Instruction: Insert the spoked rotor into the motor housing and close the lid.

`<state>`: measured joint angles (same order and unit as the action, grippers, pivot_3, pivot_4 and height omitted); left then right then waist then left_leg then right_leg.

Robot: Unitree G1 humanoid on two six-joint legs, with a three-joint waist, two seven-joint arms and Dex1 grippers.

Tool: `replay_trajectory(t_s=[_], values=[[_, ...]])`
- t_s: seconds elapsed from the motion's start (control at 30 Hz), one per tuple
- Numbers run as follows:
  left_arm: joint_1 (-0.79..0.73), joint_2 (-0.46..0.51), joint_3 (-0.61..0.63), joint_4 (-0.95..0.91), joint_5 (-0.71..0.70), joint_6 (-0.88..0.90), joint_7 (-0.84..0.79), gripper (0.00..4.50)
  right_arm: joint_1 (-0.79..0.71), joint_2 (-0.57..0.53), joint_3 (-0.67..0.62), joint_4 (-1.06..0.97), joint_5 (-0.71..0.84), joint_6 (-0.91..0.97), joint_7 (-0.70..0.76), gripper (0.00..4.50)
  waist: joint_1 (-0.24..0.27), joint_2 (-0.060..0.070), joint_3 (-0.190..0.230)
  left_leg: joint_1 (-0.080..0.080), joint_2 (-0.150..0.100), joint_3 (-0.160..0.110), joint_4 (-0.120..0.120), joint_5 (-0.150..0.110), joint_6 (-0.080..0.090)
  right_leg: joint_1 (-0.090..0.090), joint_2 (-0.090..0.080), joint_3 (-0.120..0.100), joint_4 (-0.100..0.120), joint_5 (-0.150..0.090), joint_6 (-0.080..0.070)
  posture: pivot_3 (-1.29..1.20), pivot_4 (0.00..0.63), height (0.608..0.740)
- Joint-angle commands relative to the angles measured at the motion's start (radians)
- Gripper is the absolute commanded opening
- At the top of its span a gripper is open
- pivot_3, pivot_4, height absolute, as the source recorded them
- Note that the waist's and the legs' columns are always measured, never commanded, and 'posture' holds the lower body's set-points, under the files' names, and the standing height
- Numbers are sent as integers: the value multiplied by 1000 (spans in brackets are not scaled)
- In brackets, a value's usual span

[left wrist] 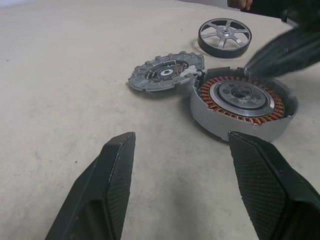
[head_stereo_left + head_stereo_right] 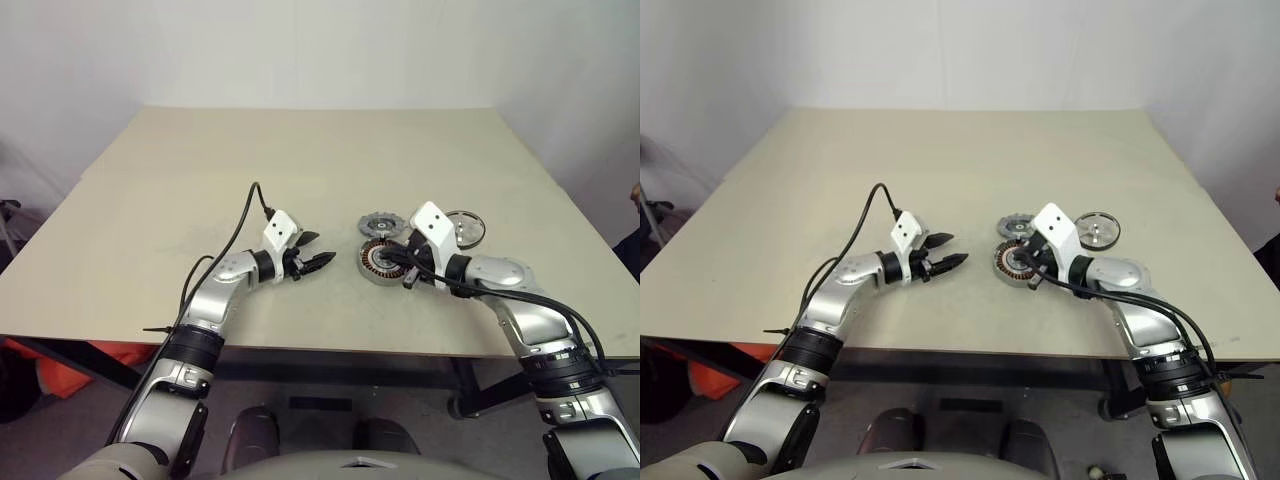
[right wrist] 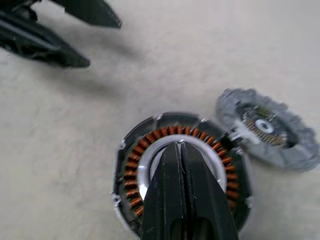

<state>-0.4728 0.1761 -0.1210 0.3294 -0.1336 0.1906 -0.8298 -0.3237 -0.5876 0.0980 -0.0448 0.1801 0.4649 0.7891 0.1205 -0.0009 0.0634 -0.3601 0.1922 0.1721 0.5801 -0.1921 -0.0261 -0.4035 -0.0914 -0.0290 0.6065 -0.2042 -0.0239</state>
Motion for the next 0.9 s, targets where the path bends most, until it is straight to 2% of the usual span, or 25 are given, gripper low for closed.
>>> replay_trajectory(t_s=[0.03, 0.3, 0.57, 0.9], values=[[-30, 8, 2, -13, -13, -26, -3, 3105, -23, -10, -22, 14, -5, -16, -5, 31, 0, 0, 0, 0, 0, 0, 0, 0, 0, 0, 0, 0, 0, 0, 0, 0, 0, 740], [-30, 12, 3, -14, -13, -32, 3, 3105, 14, 13, 30, 64, -53, -36, -21, 31, -1, 0, 0, 0, 0, 0, 0, 0, 0, 0, 0, 0, 0, 0, 0, 0, 0, 740], [-34, 11, 3, 1, -12, -42, 10, 3105, -33, 10, -11, 43, -31, -31, -32, 31, -1, 0, 0, 0, 0, 0, 0, 0, 0, 0, 0, 0, 0, 0, 0, 0, 0, 740], [-34, 11, -1, 8, -8, -49, 12, 3105, -67, 17, 4, 50, -35, -38, -29, 31, 0, 0, 0, 0, 0, 0, 0, 0, 0, 0, 0, 0, 0, 0, 0, 0, 0, 740]])
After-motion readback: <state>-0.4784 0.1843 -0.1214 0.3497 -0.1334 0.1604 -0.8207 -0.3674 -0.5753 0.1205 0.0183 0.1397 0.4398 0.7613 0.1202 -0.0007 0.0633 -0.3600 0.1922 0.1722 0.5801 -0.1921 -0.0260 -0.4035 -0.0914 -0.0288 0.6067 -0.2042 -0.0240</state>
